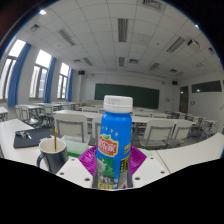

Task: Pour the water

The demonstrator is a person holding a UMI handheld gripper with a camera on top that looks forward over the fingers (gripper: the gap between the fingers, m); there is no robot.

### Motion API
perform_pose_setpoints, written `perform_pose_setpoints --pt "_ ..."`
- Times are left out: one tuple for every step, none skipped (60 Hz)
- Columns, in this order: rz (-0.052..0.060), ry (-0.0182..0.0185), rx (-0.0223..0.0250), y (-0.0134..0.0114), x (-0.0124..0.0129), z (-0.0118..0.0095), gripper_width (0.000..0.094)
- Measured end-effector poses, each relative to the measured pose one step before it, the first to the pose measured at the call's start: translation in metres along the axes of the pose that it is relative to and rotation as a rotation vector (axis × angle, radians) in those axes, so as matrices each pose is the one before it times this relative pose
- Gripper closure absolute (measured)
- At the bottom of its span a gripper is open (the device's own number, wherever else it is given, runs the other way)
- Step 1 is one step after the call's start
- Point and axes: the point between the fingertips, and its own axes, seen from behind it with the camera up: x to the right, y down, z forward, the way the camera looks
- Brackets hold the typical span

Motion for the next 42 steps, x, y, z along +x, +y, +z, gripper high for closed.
perform_pose_setpoints --pt "-0.0073 -0.0008 -0.01098 0.00216 0.00093 -0.00116 0.0549" --pt "-0.009 -0.00026 -0.01518 0.00358 0.00123 -0.00133 0.055" --pt "-0.0085 0.00084 -0.01824 0.00449 0.00146 -0.00128 0.0542" --pt "-0.0024 0.00755 0.01883 -0.00573 0.00362 -0.00104 0.0548" --pt "0.0037 0.00106 0.00086 -0.00066 0.0017 -0.00092 0.0547" --pt "0.0033 0.00198 -0.00149 0.00129 0.00507 -0.00574 0.0548" --pt "0.0081 0.00361 -0.00464 0.00111 -0.00507 0.00268 0.0549" --pt "0.0113 0.00154 -0.003 0.00425 -0.00561 0.01226 0.0548" --pt "0.012 0.00093 -0.00206 0.00025 -0.00018 0.00134 0.0549" --pt "0.0063 0.00132 -0.0049 -0.00007 0.00129 0.00039 0.0549" --pt "0.0036 -0.00002 -0.0014 -0.00019 0.00054 0.00016 0.0539" --pt "0.0012 -0.00183 -0.00192 0.00009 -0.00024 0.00008 0.052" --pt "-0.003 -0.0014 -0.00074 0.00023 0.00008 0.00002 0.0504" --pt "-0.006 -0.00061 -0.00205 0.00046 0.00015 -0.00002 0.0472" --pt "-0.0039 0.00006 -0.00495 -0.00306 0.00224 -0.00464 0.0436" --pt "-0.006 0.00002 -0.0032 0.00351 -0.0021 0.00135 0.0409" --pt "-0.0072 0.00164 -0.00513 0.00146 -0.00049 -0.00027 0.0378" --pt "-0.0067 0.00307 -0.00696 -0.00154 -0.00004 -0.00042 0.0342" --pt "-0.0085 0.002 -0.01077 0.00204 0.0002 -0.00004 0.029" --pt "-0.0104 0.00073 -0.01503 0.0031 0.00037 -0.00056 0.0217" --pt "-0.0089 -0.00141 -0.01204 0.00243 -0.00017 -0.00093 0.0125" --pt "-0.0059 -0.00402 -0.00737 0.004 -0.00079 -0.00565 0.0066" --pt "-0.0051 0.00155 -0.00169 -0.00379 0.00116 -0.0048 0.0087" --pt "-0.0041 0.00085 -0.00039 -0.00012 0.00017 -0.00217 0.011" --pt "-0.0021 0.00259 0.00114 -0.00063 0.00119 -0.00292 0.0115" --pt "0.0005 0.00277 0.00224 -0.00058 0.00084 -0.00267 0.0112" --pt "0.0016 0.00241 0.00157 -0.00035 0.00076 -0.00287 0.0105" --pt "0.0021 -0.00141 -0.00123 0.00438 -0.00134 -0.01413 0.0094" --pt "0.0016 0.00051 -0.00153 0.00058 -0.00068 -0.00274 0.0085" --pt "0.0028 -0.00002 -0.00254 0.00167 -0.00067 -0.00471 0.0081" --pt "0.0029 -0.00333 -0.00271 0.00171 -0.00159 -0.00522 0.0082" --pt "0.0035 -0.0031 -0.00297 0.00181 -0.00149 -0.00479 0.008" --pt "0.0023 -0.00606 -0.00162 0.00476 -0.00093 -0.01748 0.0081" --pt "0.0034 -0.00518 -0.00115 0.00117 -0.00243 -0.00544 0.0081" --pt "0.0039 -0.00456 0.00081 0.00099 -0.00224 -0.00569 0.0083" --pt "0.0047 -0.0045 0.0025 0.00066 -0.00238 -0.00573 0.0081" --pt "0.0053 -0.00439 0.00341 0.00069 -0.00261 -0.00589 0.0081" --pt "0.0058 -0.00328 0.00285 0.00101 -0.00251 -0.00608 0.008" --pt "0.0065 -0.00246 0.00091 0.00112 -0.0024 -0.01233 0.0078" --pt "0.0085 -0.00122 0.00283 0.00487 -0.00323 -0.02039 0.008" --pt "0.0105 0.00025 0.00246 0.00121 -0.00229 -0.00659 0.0079" --pt "0.0112 -0.00047 0.00216 0.00204 -0.00272 -0.00623 0.0076"
